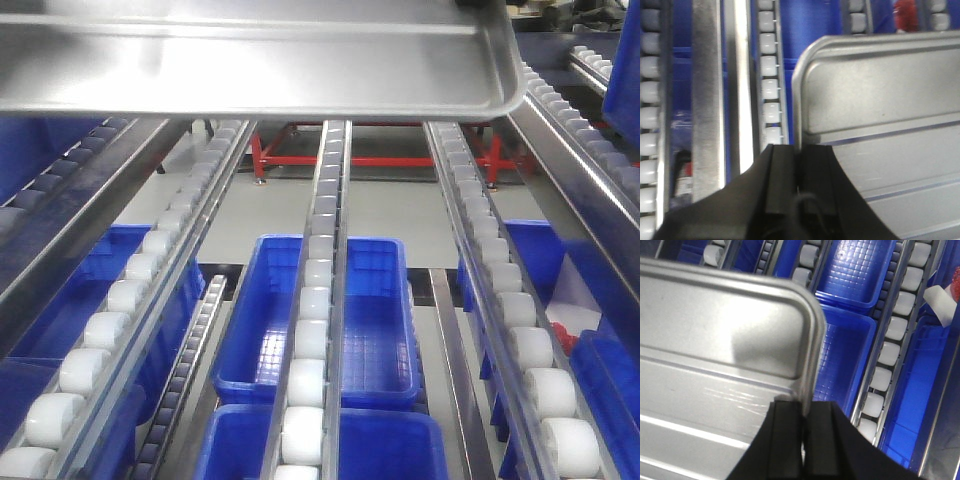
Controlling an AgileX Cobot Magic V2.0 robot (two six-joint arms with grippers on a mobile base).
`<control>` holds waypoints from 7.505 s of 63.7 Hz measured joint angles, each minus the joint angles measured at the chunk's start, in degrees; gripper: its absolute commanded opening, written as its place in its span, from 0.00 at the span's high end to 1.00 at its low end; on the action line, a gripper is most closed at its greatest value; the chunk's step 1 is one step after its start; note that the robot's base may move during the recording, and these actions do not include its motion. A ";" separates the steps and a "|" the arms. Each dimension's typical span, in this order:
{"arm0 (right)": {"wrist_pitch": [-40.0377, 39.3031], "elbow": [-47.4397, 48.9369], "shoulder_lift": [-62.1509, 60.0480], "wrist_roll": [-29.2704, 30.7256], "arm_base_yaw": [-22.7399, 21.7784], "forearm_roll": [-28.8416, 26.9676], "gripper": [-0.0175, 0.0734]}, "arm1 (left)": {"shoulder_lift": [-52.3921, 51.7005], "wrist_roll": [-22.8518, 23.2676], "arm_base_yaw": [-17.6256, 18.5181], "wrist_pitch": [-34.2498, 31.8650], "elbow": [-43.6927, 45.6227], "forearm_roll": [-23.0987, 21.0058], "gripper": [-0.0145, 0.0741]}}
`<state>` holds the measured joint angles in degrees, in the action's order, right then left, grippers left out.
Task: Grab silver tray and stack on right shelf
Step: 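Hold the silver tray raised with both grippers while the base backs away, then carry the tray in both grippers while driving to the other shelf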
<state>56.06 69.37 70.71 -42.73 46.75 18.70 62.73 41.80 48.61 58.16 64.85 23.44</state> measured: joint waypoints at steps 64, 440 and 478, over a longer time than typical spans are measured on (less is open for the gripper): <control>2.16 -0.22 0.45 -0.08 0.37 0.57 0.75 | 4.41 7.91 4.73 4.06 0.10 5.75 0.94; 2.54 -0.22 0.58 -0.08 0.37 0.49 0.75 | 4.50 7.91 4.75 4.28 0.10 5.53 0.94; 2.54 -0.22 0.58 -0.08 0.37 0.49 0.75 | 4.50 7.91 4.75 4.28 0.10 5.53 0.94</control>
<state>58.60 69.15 71.28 -42.81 47.13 19.19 67.23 49.71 53.36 62.44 64.94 28.97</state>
